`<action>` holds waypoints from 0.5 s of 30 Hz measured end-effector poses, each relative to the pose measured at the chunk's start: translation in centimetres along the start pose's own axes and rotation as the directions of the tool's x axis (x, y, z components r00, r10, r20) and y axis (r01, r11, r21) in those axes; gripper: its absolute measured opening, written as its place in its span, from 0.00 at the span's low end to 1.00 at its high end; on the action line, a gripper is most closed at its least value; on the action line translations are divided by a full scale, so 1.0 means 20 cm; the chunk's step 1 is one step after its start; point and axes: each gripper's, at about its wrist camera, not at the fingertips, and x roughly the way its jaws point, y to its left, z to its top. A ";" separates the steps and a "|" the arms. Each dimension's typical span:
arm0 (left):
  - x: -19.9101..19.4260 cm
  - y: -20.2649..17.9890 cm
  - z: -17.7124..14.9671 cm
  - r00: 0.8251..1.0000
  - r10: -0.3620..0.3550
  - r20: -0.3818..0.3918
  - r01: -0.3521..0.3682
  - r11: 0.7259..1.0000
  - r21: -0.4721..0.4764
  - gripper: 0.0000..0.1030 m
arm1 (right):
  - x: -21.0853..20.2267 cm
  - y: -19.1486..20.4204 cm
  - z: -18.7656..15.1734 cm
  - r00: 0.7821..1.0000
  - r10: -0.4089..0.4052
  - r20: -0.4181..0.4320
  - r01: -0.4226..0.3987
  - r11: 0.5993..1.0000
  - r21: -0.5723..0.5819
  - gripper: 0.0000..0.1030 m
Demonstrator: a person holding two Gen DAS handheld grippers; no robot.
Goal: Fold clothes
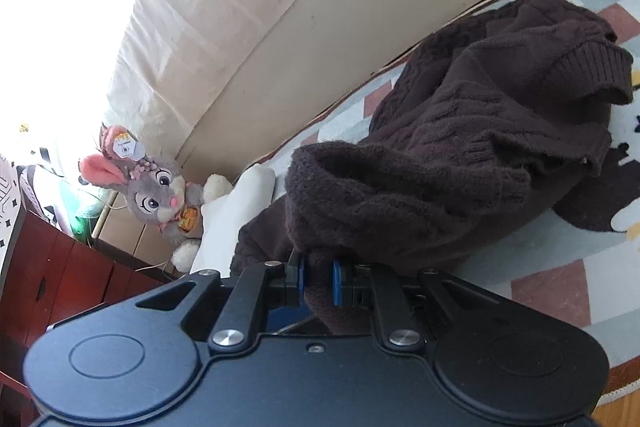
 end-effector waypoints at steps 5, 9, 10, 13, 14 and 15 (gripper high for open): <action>0.04 -0.05 0.00 0.992 -0.079 -0.100 0.083 0.996 0.041 0.54 | -0.03 0.00 -0.03 0.990 -0.136 0.025 0.137 0.989 -0.048 0.16; 0.11 -0.15 0.02 0.993 -0.088 -0.084 0.099 0.985 0.140 0.65 | -0.04 -0.04 -0.06 0.993 -0.114 0.014 0.114 0.993 -0.021 0.16; 0.15 -0.15 0.03 0.993 -0.081 -0.088 0.092 0.988 0.123 0.65 | -0.04 -0.04 -0.06 0.996 -0.086 0.003 0.086 0.996 -0.015 0.16; 0.28 -0.10 0.05 0.992 -0.078 -0.102 0.083 0.995 0.053 0.36 | -0.07 -0.04 -0.04 0.998 -0.053 -0.020 0.052 0.999 -0.010 0.16; 0.33 -0.05 0.07 0.990 -0.080 -0.115 0.082 0.997 0.014 0.16 | -0.09 -0.05 -0.03 0.998 -0.064 -0.023 0.064 0.998 -0.011 0.18; 0.36 0.00 0.08 0.992 -0.045 -0.117 0.044 0.999 -0.017 0.15 | -0.11 -0.06 -0.03 0.997 -0.075 -0.027 0.075 0.997 -0.012 0.20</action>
